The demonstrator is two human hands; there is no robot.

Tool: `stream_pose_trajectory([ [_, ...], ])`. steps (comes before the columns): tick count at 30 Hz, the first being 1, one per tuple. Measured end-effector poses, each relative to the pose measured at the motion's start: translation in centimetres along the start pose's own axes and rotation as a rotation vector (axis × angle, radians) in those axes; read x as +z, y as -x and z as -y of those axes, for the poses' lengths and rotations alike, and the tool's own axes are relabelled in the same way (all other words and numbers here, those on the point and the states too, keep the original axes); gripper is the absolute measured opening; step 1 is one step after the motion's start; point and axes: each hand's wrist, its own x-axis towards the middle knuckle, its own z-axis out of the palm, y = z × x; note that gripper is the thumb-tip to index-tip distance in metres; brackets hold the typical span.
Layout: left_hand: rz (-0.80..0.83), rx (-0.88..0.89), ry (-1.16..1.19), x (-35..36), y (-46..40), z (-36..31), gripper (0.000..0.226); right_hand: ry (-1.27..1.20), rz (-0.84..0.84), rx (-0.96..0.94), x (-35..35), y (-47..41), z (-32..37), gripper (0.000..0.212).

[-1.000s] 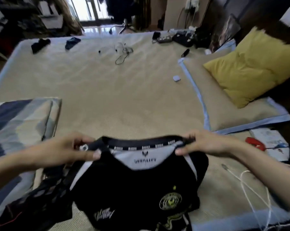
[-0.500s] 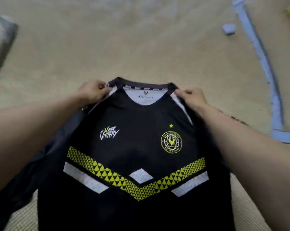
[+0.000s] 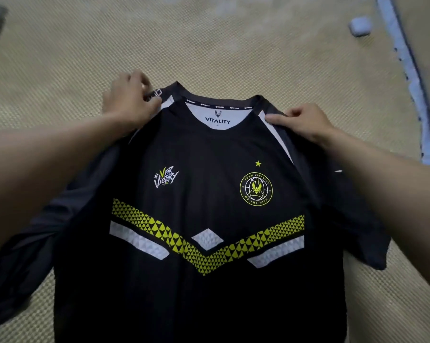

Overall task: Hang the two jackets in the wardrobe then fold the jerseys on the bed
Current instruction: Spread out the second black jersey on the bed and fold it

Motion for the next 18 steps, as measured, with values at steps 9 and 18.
stream_pose_trajectory([
  [9, 0.088, 0.803, -0.096, 10.4, 18.7, -17.5, 0.067, 0.273, 0.581, 0.436, -12.2, 6.2, -9.7, 0.072],
  [18, 0.213, 0.742, -0.242, 17.7, 23.9, -20.9, 0.074, -0.127, -0.003, 0.374, -12.7, 10.6, -19.3, 0.065],
])
